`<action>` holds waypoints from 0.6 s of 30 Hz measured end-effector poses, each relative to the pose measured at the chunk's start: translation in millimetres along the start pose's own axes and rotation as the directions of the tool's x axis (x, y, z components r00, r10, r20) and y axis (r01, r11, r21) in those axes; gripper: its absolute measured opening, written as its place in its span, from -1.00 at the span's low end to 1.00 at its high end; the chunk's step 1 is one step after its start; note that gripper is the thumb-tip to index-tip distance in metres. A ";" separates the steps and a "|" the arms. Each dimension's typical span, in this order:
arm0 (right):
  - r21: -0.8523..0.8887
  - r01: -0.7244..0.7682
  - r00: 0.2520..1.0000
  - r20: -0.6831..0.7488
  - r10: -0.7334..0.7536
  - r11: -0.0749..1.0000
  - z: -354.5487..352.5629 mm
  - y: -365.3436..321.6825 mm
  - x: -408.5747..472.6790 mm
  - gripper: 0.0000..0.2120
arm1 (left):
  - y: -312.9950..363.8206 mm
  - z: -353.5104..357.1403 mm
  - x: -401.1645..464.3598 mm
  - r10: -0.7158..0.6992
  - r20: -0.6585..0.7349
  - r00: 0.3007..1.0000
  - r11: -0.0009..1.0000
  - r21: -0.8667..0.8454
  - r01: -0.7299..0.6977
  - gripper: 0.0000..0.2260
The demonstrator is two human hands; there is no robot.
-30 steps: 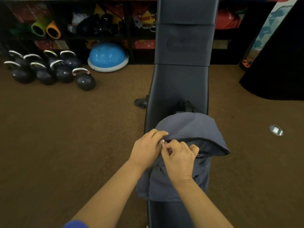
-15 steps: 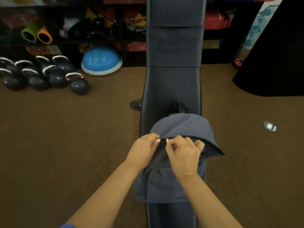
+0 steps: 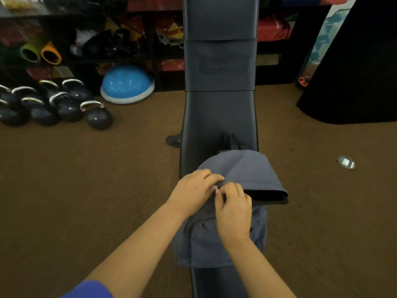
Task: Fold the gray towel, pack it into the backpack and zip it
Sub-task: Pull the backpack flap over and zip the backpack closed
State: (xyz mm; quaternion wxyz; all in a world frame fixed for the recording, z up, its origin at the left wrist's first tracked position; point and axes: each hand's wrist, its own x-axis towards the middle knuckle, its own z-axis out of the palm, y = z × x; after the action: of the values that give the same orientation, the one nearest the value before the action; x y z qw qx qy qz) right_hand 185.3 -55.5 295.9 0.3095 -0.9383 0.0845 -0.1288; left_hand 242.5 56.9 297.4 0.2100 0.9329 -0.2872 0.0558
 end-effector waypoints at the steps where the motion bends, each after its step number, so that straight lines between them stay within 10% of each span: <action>1: 0.017 -0.030 1.000 0.008 0.030 0.999 0.9 0.5 -0.5 -0.88 | -1.5 -0.4 2.4 0.062 0.010 0.998 0.997 0.034 -0.063 -0.73; 7: 0.034 -0.158 0.987 0.021 0.158 0.987 -0.5 -1.8 -6.2 -0.89 | -0.1 -1.2 11.4 0.164 0.016 0.986 0.984 0.073 -0.165 -0.79; 12: -0.013 -0.147 0.988 0.043 0.148 0.989 -3.4 2.0 0.1 -0.86 | -1.1 0.7 11.7 -0.240 0.096 0.966 0.933 -0.250 0.257 -0.85; 18: -0.130 0.009 1.000 0.014 -0.008 0.992 -8.5 0.9 18.1 -0.89 | -1.5 -0.6 6.7 -0.329 0.153 0.932 0.861 -0.357 0.362 -0.88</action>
State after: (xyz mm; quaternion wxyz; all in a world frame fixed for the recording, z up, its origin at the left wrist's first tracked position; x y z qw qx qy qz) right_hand 200.0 -65.3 305.3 0.2479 -0.9577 0.0865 -0.1178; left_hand 248.9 54.9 298.9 0.3804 0.9123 -0.1293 -0.0799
